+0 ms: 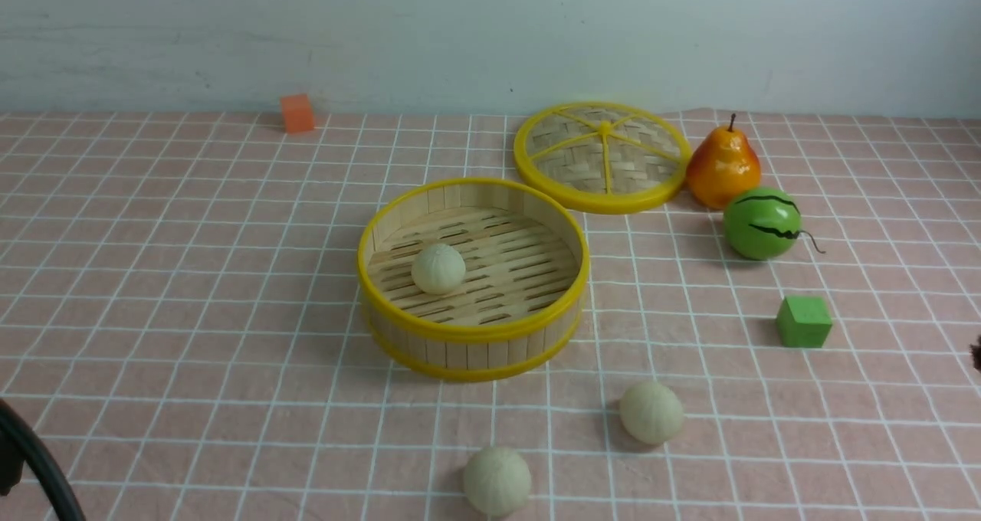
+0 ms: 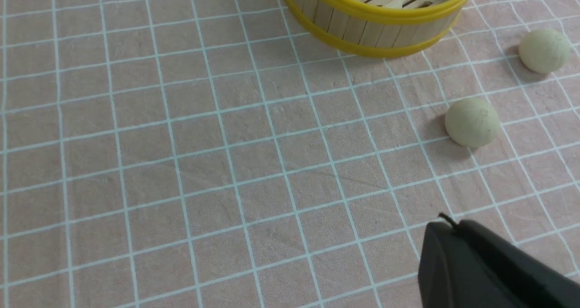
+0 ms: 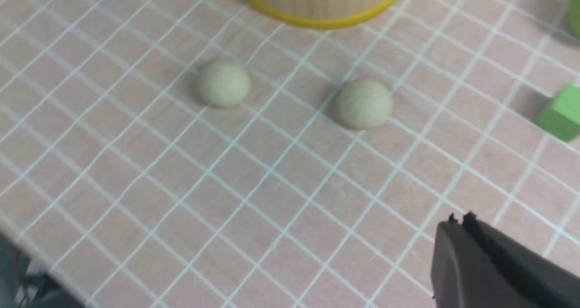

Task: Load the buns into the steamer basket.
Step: Use the right arm to grab a steamed stuffed bun

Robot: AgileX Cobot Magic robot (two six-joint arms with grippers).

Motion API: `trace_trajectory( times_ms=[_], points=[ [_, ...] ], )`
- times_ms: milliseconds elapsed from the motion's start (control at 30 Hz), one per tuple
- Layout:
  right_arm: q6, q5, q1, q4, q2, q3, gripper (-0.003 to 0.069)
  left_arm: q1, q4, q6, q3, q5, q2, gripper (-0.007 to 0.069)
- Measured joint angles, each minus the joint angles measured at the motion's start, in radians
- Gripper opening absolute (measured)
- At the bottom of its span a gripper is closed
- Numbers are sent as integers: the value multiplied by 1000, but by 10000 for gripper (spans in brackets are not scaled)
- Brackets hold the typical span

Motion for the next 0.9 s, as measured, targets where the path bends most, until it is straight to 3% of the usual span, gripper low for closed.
trace_trajectory(
  times_ms=[200, 333, 367, 467, 600, 733, 900],
  points=[
    [73, 54, 199, -85, 205, -127, -10, 0, -2, 0, 0, 0, 0, -13],
    [216, 60, 429, -266, 382, -226, -6, 0, -3, 0, 0, 0, 0, -13],
    [222, 60, 439, -275, 389, -226, -6, 0, -3, 0, 0, 0, 0, -13],
    [317, 60, 601, -399, 529, -295, 1, 0, -4, 0, 0, 0, 0, -13],
    [380, 59, 697, -453, 679, -382, 31, 0, -7, 0, 0, 1, 0, -13],
    [394, 58, 736, -449, 798, -462, 104, 0, -8, 0, 0, 1, 0, -13],
    [435, 20, 749, -430, 993, -576, 337, 0, -23, 0, 0, 1, 0, -13]
  ],
)
